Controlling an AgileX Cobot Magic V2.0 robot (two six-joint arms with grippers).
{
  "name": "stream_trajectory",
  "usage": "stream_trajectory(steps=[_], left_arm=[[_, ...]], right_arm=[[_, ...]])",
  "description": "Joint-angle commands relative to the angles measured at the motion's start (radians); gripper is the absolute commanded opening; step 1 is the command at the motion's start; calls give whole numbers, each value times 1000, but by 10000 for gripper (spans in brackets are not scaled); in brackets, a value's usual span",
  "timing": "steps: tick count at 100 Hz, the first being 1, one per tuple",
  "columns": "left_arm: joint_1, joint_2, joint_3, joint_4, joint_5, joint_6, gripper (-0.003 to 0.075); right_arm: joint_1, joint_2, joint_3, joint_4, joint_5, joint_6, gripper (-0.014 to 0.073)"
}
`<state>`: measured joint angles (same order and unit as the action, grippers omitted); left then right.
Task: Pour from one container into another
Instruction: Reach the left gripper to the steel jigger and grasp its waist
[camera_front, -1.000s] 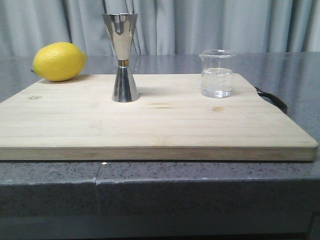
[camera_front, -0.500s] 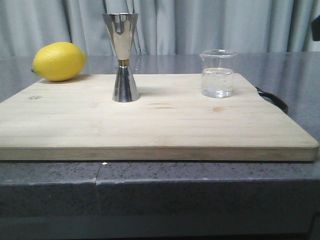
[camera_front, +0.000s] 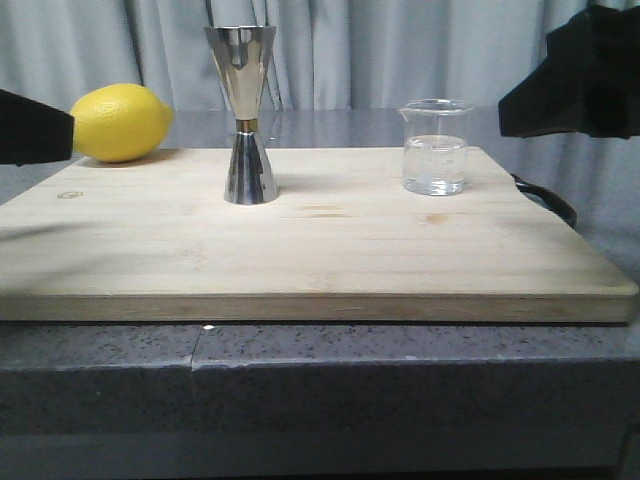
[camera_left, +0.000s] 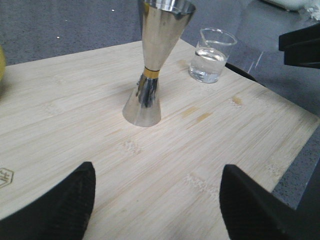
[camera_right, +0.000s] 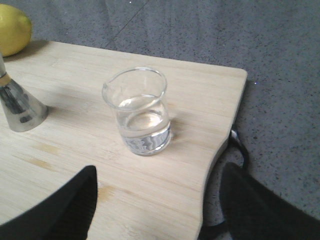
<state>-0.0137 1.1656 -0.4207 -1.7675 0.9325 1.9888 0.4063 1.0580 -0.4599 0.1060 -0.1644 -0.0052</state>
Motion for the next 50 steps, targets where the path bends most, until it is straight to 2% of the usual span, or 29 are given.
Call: stream_trajectory(steps=[1,24,50], left_arm=[[-3,37,-66,-75,74,35,474],[-17,163,-195,-75,74,83,474],[-170,323,-329,-75,45,110,474]], right_arm=[[2,2,-24,-10,-102,-11,465],[2,5,-24,-10,-130,-11,465],[2,5,-24,-10,-134,-11,465]])
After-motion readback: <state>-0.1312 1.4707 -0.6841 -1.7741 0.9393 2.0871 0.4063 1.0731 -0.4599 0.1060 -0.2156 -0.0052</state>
